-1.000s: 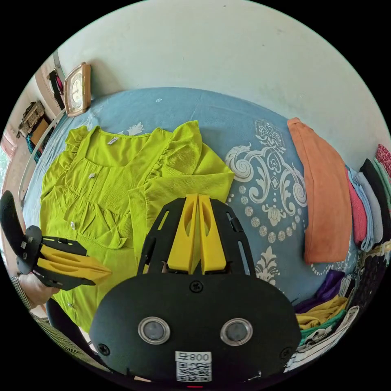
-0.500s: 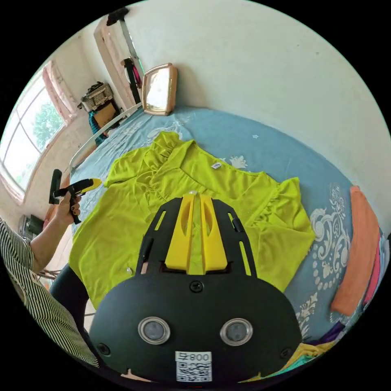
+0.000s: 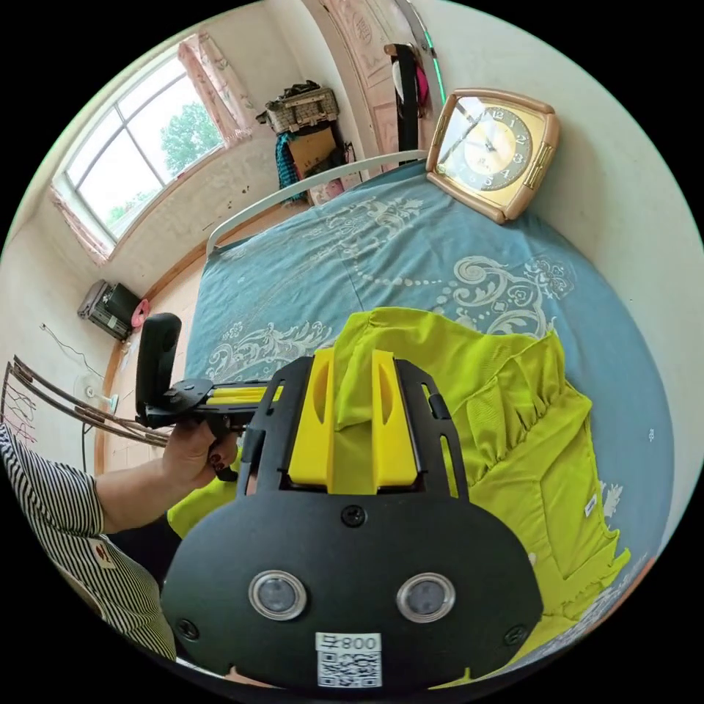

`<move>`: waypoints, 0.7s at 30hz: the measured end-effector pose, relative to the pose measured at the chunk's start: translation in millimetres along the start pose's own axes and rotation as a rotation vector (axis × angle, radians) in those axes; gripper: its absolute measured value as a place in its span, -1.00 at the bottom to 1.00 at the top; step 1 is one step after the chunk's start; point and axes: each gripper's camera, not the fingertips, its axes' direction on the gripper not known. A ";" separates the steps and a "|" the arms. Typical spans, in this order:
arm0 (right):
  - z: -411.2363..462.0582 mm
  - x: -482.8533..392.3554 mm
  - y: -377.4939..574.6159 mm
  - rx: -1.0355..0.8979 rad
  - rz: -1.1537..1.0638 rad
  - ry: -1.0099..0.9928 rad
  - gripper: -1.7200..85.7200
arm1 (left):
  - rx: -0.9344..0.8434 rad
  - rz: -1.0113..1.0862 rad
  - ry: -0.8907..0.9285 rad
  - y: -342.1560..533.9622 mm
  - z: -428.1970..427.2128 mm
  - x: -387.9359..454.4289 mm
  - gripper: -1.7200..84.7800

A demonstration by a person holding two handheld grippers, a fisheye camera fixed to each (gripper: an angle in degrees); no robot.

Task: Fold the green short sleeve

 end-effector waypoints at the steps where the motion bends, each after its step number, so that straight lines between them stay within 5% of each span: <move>1: 12.2 -6.6 -15.6 -0.021 -0.018 0.000 -0.77 | 0.002 0.002 -0.007 0.0 -2.7 -0.7 -0.89; 21: 130.3 -46.8 -138.7 -0.174 -0.193 0.365 -0.93 | -0.006 0.033 0.050 -9.1 -67.8 -23.2 -0.95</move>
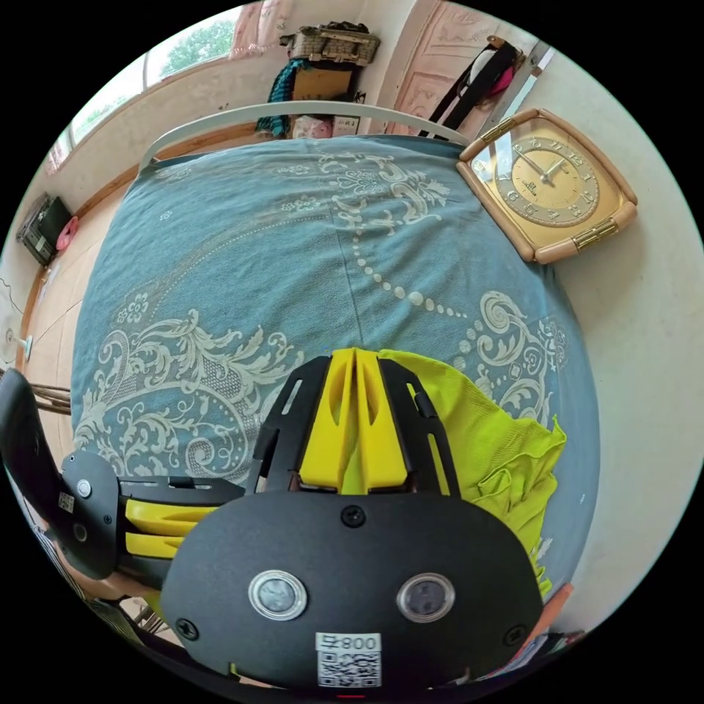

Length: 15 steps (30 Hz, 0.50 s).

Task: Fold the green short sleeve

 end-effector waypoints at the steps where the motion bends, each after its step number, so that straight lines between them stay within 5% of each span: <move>1: -0.2 5.2 -2.4 -0.004 0.002 -0.001 -0.93 | 0.000 0.004 -0.001 -0.2 -1.4 0.8 -0.95; 15: -63.5 150.1 58.8 0.267 0.272 -0.354 -0.94 | 0.070 0.260 0.026 0.8 -30.4 67.4 -0.95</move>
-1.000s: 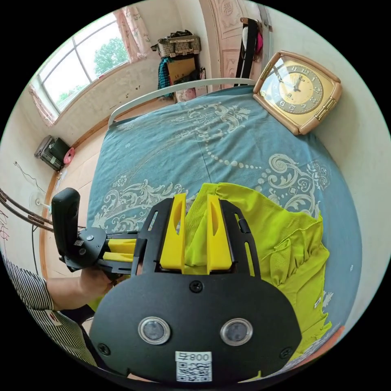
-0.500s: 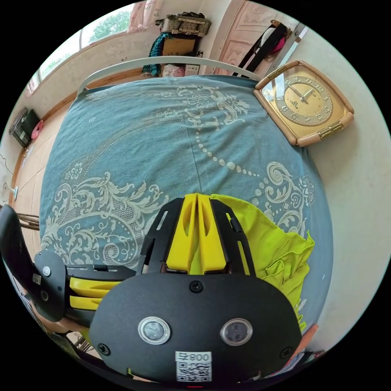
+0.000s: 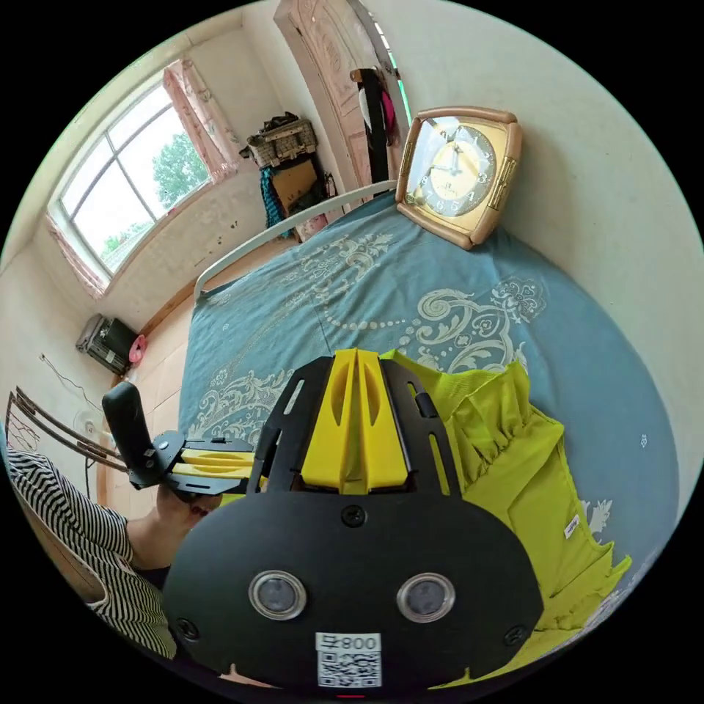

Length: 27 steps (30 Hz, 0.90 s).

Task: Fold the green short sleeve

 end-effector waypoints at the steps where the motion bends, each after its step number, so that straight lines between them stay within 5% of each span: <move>1: -16.3 16.6 8.5 0.028 0.034 -0.026 -0.95 | -0.004 0.023 0.010 -1.4 0.3 4.7 -0.95; 12: -55.3 145.2 113.1 0.035 0.370 -0.227 -0.96 | -0.296 0.278 0.047 -11.4 53.4 75.4 -0.93; 16: -66.9 175.1 139.0 0.085 0.466 -0.203 -0.96 | -0.346 0.260 0.116 -11.5 69.0 81.5 -0.90; 27: -83.9 189.6 145.5 0.083 0.462 -0.016 -0.95 | -0.270 0.093 -0.074 -14.8 76.7 72.6 -0.83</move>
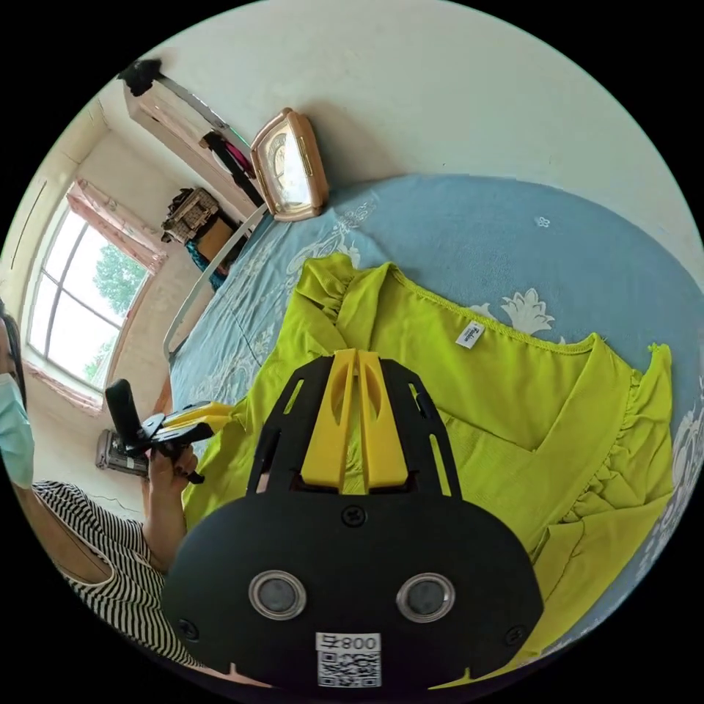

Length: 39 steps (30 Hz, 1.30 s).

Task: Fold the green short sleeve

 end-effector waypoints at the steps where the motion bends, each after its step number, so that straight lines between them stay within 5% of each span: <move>1: 0.4 -8.5 -4.0 -0.005 -0.036 0.034 -0.95 | -0.017 0.001 -0.008 -0.8 3.6 0.9 -0.83; 8: 39.7 -56.9 -32.8 -0.082 -0.242 0.065 -0.96 | -0.105 0.046 -0.158 -8.6 26.8 18.6 -0.90; 15: 81.3 -56.2 -51.7 -0.190 -0.251 0.172 -0.97 | -0.113 0.033 -0.124 -10.6 31.2 19.9 -0.93; 39: -18.3 -21.6 78.5 -0.044 -0.268 0.066 -0.96 | -0.005 -0.053 -0.022 2.1 9.3 6.6 -0.93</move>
